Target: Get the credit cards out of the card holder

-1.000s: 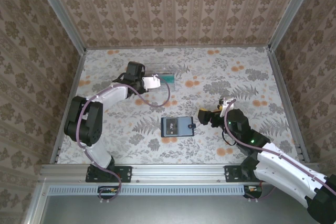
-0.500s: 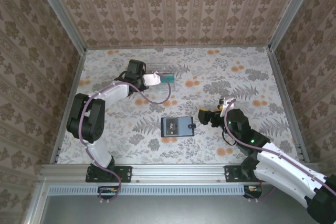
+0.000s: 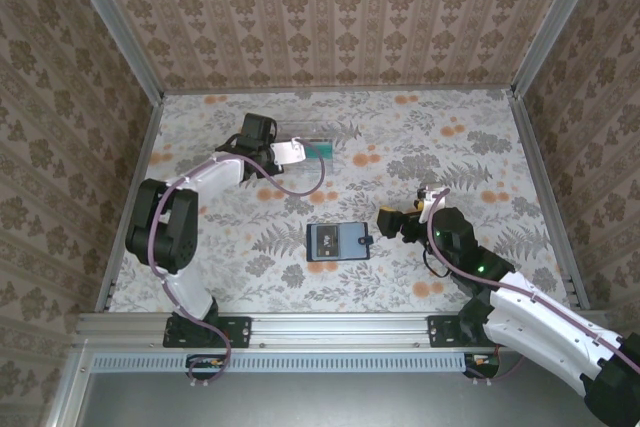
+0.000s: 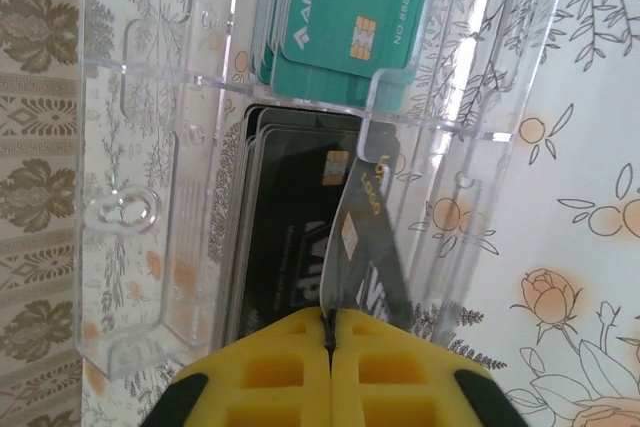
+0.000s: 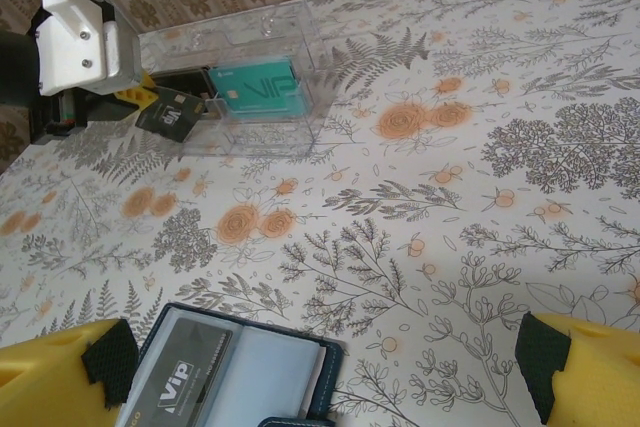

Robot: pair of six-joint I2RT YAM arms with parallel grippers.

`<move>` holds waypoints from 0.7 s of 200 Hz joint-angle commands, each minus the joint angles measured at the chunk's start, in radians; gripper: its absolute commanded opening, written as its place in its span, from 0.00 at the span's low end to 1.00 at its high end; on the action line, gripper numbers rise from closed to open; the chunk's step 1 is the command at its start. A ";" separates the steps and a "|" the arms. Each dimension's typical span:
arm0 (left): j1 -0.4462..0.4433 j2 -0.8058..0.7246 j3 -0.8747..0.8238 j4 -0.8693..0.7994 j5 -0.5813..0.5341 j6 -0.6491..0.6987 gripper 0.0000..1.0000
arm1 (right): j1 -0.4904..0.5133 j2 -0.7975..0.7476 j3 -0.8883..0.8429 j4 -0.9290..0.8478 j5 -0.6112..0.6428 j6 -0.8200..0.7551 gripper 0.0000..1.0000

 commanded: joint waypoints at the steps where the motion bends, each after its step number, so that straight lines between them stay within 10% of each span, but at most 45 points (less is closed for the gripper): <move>1: 0.008 -0.033 -0.012 -0.054 0.034 -0.011 0.00 | -0.006 -0.007 -0.012 0.017 -0.009 0.010 1.00; 140: -0.082 -0.115 0.067 -0.219 -0.133 0.120 0.00 | -0.011 -0.065 -0.015 -0.011 -0.011 0.018 1.00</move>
